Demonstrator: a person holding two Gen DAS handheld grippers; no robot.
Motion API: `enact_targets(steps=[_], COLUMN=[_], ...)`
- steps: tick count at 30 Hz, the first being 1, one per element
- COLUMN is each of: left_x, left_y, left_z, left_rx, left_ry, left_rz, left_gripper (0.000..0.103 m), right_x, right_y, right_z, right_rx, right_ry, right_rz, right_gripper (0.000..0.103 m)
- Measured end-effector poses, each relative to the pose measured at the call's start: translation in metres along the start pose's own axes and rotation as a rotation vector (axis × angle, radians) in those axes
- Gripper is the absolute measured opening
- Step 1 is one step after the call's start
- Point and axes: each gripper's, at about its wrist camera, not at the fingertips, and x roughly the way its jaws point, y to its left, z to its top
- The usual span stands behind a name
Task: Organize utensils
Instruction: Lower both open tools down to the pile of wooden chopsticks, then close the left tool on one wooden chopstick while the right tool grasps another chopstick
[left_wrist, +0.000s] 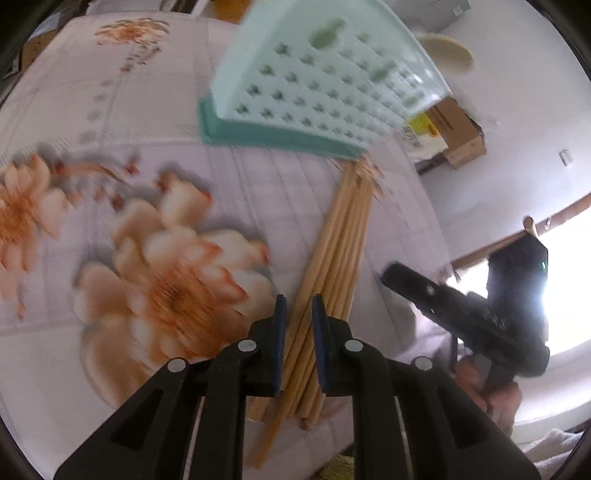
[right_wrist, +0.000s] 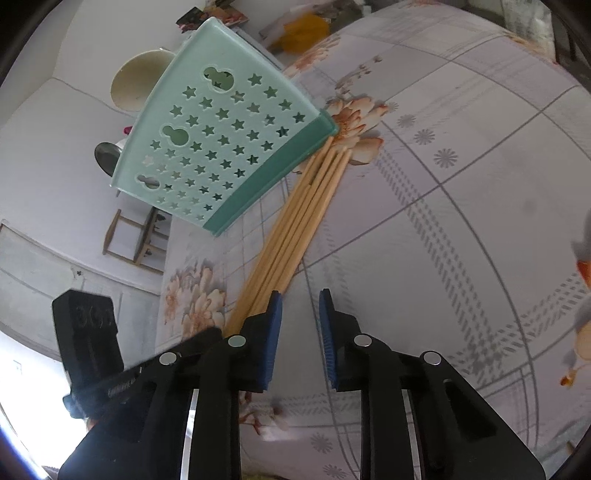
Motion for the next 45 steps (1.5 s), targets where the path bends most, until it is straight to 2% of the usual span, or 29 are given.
enact_targets(steps=[8, 12, 19, 24, 28, 32, 43, 45], left_x=[0.015, 0.024, 0.018, 0.018, 0.025, 0.038, 0.05, 0.049], left_y=[-0.023, -0.037, -0.038, -0.047, -0.069, -0.079, -0.08, -0.077], left_z=[-0.016, -0.022, -0.015, -0.012, -0.01, -0.013, -0.009, -0.009], left_rx=[0.018, 0.063, 0.13, 0.221, 0.327, 0.419, 0.469, 0.466], left_ry=[0.036, 0.034, -0.034, -0.078, -0.106, -0.115, -0.137, -0.147], left_rz=[-0.09, -0.095, 0.002, 0.072, 0.113, 0.186, 0.267, 0.285], left_gripper=[0.013, 0.013, 0.013, 0.013, 0.013, 0.013, 0.013, 0.008], right_x=[0.001, 0.002, 0.003, -0.004, -0.009, -0.01, -0.012, -0.011], right_y=[0.006, 0.007, 0.021, 0.016, 0.006, 0.003, 0.007, 0.006], right_z=[-0.003, -0.004, -0.008, -0.006, -0.002, -0.002, -0.003, -0.002], right_rx=[-0.028, -0.038, -0.157, -0.185, -0.16, -0.157, -0.163, -0.163], right_ry=[-0.019, -0.025, -0.052, -0.093, -0.103, -0.106, -0.108, -0.108], right_rz=[-0.061, -0.094, -0.194, -0.274, -0.283, -0.282, -0.27, -0.265], right_gripper=[0.014, 0.007, 0.005, 0.005, 0.005, 0.005, 0.006, 0.005])
